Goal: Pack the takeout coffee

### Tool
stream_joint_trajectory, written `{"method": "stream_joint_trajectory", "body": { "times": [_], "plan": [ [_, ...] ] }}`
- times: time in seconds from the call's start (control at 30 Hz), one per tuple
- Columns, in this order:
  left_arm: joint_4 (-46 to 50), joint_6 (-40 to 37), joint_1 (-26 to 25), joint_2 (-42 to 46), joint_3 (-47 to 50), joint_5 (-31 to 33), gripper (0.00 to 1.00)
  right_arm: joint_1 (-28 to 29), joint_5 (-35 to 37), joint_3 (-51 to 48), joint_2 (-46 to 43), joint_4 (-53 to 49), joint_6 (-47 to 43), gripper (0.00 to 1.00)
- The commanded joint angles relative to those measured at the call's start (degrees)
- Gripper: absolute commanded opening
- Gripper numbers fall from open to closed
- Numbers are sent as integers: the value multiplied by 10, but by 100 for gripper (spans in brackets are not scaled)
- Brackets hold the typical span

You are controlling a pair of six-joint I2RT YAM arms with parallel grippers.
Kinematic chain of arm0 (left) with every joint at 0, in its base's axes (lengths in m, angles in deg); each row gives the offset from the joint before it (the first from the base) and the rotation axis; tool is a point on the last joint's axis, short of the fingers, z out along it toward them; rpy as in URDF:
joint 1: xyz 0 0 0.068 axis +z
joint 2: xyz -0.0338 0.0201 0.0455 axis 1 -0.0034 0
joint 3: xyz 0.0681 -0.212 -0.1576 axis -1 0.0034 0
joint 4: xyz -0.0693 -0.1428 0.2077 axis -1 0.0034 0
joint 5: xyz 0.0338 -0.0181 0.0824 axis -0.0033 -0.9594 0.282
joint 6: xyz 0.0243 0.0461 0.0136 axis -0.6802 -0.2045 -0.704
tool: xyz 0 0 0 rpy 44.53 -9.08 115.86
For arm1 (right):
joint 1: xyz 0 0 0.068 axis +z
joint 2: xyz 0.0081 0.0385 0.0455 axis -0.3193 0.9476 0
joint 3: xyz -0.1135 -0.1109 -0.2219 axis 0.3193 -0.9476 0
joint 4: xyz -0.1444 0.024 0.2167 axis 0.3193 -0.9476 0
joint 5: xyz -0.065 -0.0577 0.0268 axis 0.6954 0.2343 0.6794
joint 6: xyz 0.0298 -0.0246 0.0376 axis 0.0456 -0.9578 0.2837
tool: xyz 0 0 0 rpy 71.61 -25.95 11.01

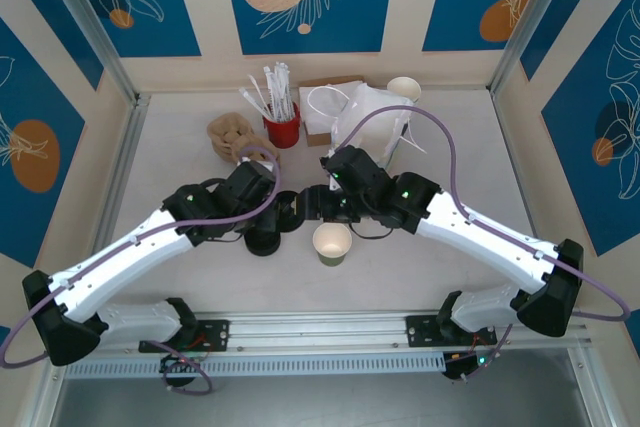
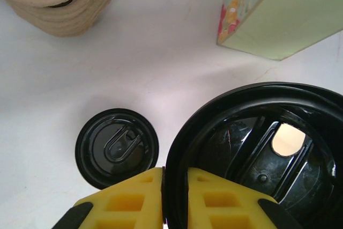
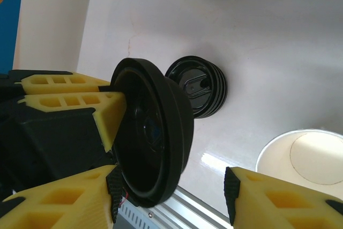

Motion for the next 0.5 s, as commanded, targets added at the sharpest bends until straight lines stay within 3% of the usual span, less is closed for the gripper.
{"method": "stream_joint_trajectory", "body": {
  "times": [0.0,0.2,0.47],
  "plan": [
    [6,7,-12,-6,-25,13,15,4,-4,13,7,-5,-4,55],
    [2,8,-20,-12,-31,16,15,4,1,13,13,-5,-6,51],
    [-4,2,-27,-17,-36,18,15,2,5,13,23,-9,-2,37]
  ]
}}
